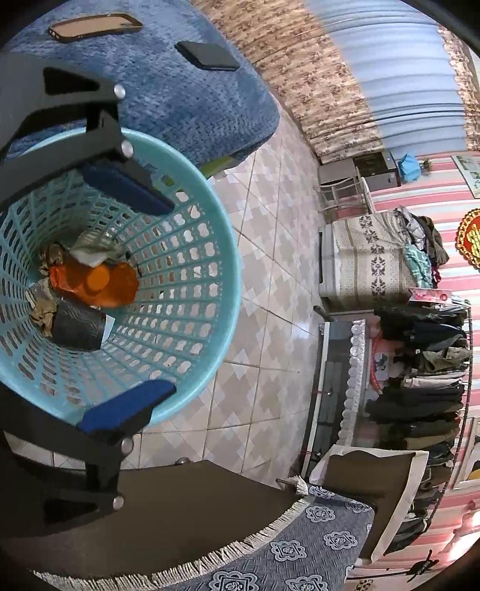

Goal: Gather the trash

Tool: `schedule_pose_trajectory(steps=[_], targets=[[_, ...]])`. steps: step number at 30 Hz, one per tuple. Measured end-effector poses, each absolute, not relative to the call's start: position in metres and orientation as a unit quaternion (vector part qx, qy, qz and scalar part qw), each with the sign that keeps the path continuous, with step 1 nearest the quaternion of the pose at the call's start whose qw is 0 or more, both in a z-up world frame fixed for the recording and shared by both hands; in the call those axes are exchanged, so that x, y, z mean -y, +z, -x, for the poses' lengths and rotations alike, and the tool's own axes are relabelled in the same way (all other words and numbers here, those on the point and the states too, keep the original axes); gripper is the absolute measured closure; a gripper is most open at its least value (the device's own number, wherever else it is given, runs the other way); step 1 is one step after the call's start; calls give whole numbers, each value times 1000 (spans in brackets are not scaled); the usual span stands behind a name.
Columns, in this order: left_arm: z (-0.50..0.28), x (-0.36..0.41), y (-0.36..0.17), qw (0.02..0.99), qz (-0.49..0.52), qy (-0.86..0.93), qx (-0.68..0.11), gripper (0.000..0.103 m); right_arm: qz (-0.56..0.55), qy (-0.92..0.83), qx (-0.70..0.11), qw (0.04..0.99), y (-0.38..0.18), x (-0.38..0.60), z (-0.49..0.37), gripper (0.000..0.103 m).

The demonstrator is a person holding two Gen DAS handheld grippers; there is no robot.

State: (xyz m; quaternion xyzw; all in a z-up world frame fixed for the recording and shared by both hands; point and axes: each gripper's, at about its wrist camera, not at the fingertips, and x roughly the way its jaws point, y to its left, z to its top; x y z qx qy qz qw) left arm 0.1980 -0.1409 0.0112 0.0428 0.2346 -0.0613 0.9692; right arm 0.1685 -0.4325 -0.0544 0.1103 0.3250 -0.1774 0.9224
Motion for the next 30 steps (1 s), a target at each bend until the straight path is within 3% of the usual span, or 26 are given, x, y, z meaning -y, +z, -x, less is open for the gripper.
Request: schedule_pose_trajectory(steps=[8, 30], targets=[[-171, 116, 10, 970, -36, -44, -235, 5, -98, -153, -319, 930, -47, 415, -159, 5], [-91, 19, 15, 975, 0, 12, -221, 5, -50, -47, -272, 960, -21, 296, -93, 4]])
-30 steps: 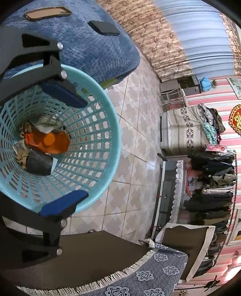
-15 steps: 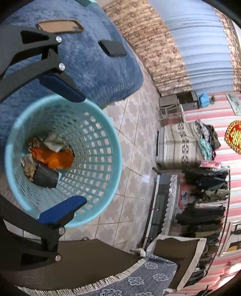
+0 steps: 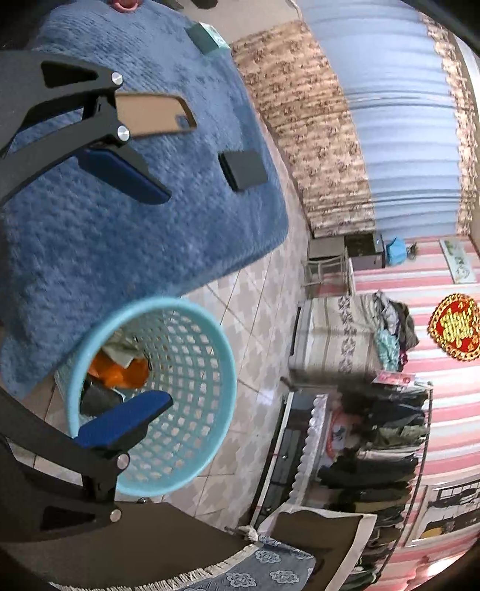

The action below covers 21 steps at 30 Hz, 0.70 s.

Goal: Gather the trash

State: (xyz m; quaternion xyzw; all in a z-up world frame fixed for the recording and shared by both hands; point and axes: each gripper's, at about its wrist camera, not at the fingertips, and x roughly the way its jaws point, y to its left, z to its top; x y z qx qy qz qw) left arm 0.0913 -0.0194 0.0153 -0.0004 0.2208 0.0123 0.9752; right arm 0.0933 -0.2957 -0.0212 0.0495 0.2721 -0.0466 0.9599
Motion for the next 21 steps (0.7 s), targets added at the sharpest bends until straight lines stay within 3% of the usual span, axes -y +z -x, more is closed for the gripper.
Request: schedule_pose_trajectory(steps=[21], targets=[[-39, -2, 1, 975, 17, 15, -221, 5, 1, -2, -252, 968, -21, 243, -31, 4]])
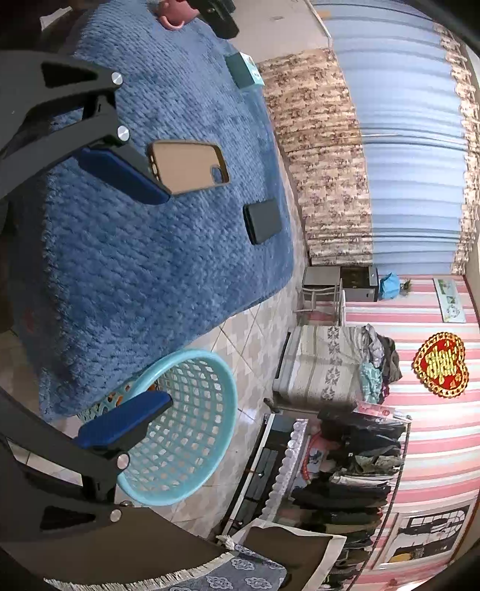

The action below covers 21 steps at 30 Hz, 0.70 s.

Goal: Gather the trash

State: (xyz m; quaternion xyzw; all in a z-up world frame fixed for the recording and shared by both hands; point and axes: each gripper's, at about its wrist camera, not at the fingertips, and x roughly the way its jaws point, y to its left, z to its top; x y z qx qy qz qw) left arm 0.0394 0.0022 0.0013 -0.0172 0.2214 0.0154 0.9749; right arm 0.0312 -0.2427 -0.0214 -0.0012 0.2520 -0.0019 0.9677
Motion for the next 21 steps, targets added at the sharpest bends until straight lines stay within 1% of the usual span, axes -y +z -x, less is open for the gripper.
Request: schedule_pose_trajectory(steps=[12, 21], targets=[[-23, -3, 2, 977, 16, 19, -213, 5, 31, 22, -226, 973, -15, 224, -21, 4], [-19, 2, 2, 978, 21, 27, -208, 5, 16, 22, -217, 976, -14, 225, -14, 4]])
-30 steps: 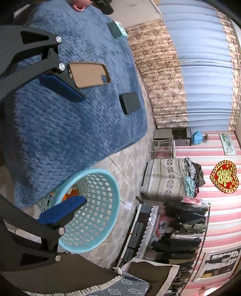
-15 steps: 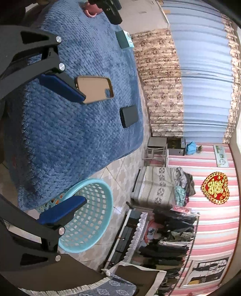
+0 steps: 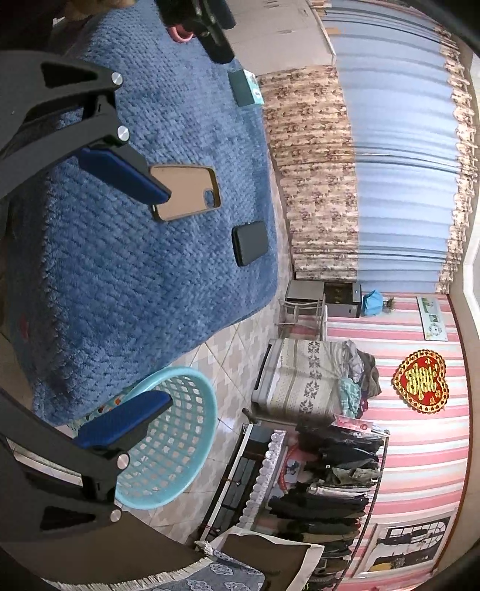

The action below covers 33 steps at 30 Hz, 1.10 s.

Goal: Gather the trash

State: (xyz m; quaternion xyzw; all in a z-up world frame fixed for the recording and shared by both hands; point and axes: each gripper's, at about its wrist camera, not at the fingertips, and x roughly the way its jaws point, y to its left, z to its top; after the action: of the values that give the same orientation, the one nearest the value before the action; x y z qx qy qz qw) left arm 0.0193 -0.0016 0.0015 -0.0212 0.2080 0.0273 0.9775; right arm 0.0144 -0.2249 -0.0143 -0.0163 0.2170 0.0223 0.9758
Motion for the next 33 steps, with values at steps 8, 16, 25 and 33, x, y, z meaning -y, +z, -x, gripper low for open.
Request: schedule_pose_trajectory(steps=[8, 16, 25, 33], targets=[[-18, 5, 1, 979, 16, 27, -203, 5, 12, 25, -214, 976, -16, 224, -12, 4], [-16, 6, 0, 980, 13, 28, -198, 5, 8, 27, -215, 976, -16, 224, -13, 4], [-16, 9, -1, 981, 8, 29, -193, 5, 7, 26, -215, 976, -17, 223, -14, 4], [-19, 7, -2, 981, 12, 31, -193, 5, 9, 26, -215, 976, -16, 224, -14, 4]])
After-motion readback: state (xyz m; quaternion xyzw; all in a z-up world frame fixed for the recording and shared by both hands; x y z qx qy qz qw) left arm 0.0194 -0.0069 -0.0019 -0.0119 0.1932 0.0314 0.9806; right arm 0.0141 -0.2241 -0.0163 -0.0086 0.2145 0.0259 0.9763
